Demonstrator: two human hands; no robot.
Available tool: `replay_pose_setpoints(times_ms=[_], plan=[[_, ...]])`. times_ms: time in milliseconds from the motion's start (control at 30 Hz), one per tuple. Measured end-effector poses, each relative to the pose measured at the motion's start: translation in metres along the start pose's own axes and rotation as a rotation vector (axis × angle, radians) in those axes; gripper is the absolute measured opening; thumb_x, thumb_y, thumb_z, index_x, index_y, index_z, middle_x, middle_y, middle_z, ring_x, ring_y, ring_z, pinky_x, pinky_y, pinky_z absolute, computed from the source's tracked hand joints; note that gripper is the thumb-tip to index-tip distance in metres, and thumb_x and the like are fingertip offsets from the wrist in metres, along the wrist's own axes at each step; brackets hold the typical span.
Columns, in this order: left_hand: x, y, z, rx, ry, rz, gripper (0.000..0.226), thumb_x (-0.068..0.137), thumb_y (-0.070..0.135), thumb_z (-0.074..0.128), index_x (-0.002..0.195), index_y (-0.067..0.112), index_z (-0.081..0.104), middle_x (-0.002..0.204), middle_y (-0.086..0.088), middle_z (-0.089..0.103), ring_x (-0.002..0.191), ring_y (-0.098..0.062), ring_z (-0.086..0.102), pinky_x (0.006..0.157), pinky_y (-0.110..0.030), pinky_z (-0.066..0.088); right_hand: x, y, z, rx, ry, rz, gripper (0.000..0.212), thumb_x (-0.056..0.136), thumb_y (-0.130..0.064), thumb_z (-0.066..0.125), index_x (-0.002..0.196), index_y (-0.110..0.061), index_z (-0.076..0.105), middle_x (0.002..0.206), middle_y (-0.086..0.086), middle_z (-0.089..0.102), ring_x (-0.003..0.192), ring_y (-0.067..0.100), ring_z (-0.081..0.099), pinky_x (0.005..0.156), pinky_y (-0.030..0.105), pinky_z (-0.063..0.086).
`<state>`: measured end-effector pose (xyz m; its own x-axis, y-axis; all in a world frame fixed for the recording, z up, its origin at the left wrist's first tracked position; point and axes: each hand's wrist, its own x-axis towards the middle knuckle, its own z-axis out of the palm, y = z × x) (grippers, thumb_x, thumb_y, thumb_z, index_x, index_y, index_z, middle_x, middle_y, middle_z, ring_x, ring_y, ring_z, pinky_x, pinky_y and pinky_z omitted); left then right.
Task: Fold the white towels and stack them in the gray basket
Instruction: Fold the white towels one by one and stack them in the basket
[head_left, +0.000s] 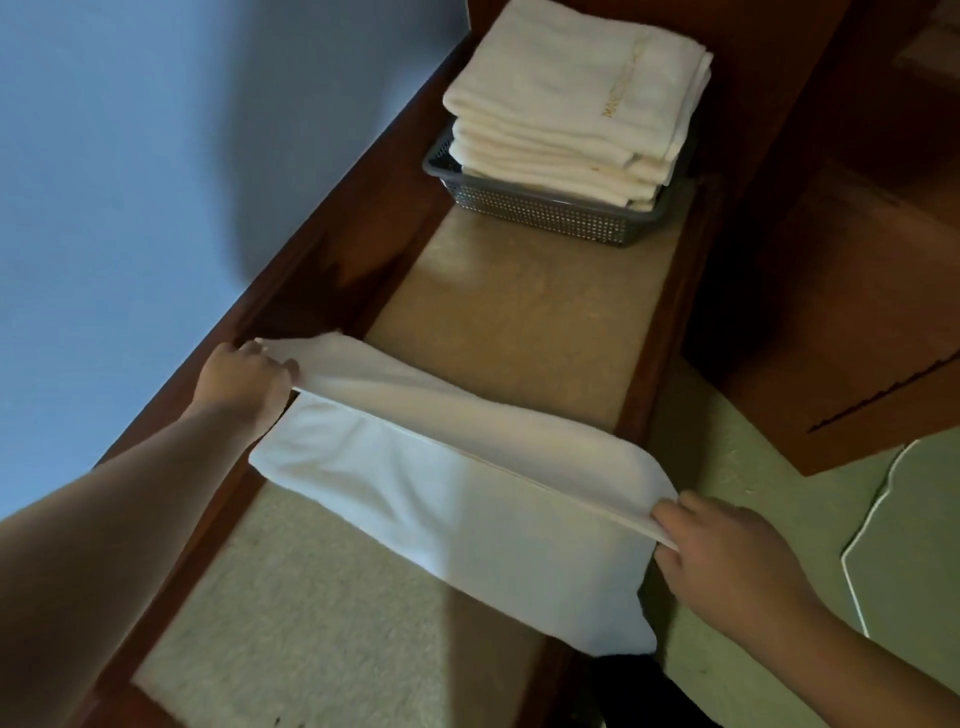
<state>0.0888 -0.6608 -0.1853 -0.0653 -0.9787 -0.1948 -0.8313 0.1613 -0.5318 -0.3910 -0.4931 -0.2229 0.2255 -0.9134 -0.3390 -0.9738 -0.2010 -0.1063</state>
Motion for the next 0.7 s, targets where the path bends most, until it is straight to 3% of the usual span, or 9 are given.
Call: replay_pose_setpoints(times_ms=[133,200,300,367,500,600,700], plan=[[-0.036,0.018,0.028,-0.132,-0.107,-0.119,0.037,0.108,0.026,0.043,0.142,0.026,0.056,0.133,-0.008,0.062,0.124,-0.030,0.055,0.102,-0.038,0.048,-0.025,-0.011,0.019,-0.030,-0.159,-0.075,0.014,0.101,-0.032,0.046,0.114,-0.035,0.049,0.094,-0.008,0.053,0.081,0.013,0.054,0.073,0.028,0.044],[-0.049,0.031,0.042,-0.195,-0.170,-0.155,0.033,0.106,0.025,0.045,0.136,0.028,0.060,0.127,-0.009,0.063,0.120,-0.032,0.055,0.098,-0.039,0.050,-0.031,-0.017,0.026,-0.045,-0.197,-0.075,0.011,0.095,-0.031,0.057,0.102,-0.033,0.049,0.085,-0.007,0.048,0.074,0.017,0.052,0.067,0.032,0.038],[-0.064,0.041,0.056,-0.299,-0.226,-0.246,0.030,0.105,0.022,0.044,0.125,0.028,0.066,0.120,-0.012,0.065,0.116,-0.033,0.057,0.096,-0.042,0.052,-0.040,-0.017,0.037,-0.054,-0.094,-0.094,0.032,0.062,-0.030,0.085,0.078,-0.033,0.057,0.062,-0.008,0.047,0.050,0.014,0.052,0.050,0.028,0.031],[-0.067,0.043,0.062,-0.319,-0.252,-0.302,0.034,0.103,0.021,0.046,0.127,0.035,0.065,0.120,-0.011,0.064,0.119,-0.031,0.055,0.095,-0.042,0.051,-0.047,-0.014,0.045,-0.090,-0.093,-0.111,0.029,0.064,-0.031,0.084,0.083,-0.033,0.062,0.065,-0.010,0.055,0.050,0.011,0.047,0.051,0.027,0.032],[-0.071,0.053,0.061,-0.356,-0.330,-0.350,0.034,0.104,0.022,0.044,0.125,0.030,0.068,0.119,-0.012,0.064,0.113,-0.034,0.062,0.092,-0.046,0.055,-0.057,-0.006,0.060,-0.101,-0.093,-0.142,0.043,0.043,-0.028,0.089,0.077,-0.031,0.063,0.057,-0.009,0.051,0.040,0.013,0.052,0.046,0.027,0.024],[-0.068,0.064,0.062,-0.369,-0.394,-0.409,0.039,0.103,0.012,0.044,0.129,0.030,0.066,0.111,-0.007,0.062,0.110,-0.032,0.063,0.078,-0.041,0.052,-0.062,-0.009,0.063,-0.056,-0.037,-0.184,0.038,0.049,-0.030,0.087,0.081,-0.030,0.066,0.060,-0.009,0.051,0.043,0.014,0.053,0.049,0.027,0.025],[-0.062,0.059,0.068,-0.348,-0.413,-0.435,0.044,0.100,0.011,0.042,0.131,0.032,0.064,0.118,-0.007,0.065,0.111,-0.031,0.064,0.075,-0.038,0.047,-0.068,-0.005,0.067,-0.038,-0.008,-0.210,0.040,0.056,-0.033,0.082,0.094,-0.029,0.071,0.065,-0.011,0.055,0.047,0.012,0.055,0.046,0.026,0.032]])
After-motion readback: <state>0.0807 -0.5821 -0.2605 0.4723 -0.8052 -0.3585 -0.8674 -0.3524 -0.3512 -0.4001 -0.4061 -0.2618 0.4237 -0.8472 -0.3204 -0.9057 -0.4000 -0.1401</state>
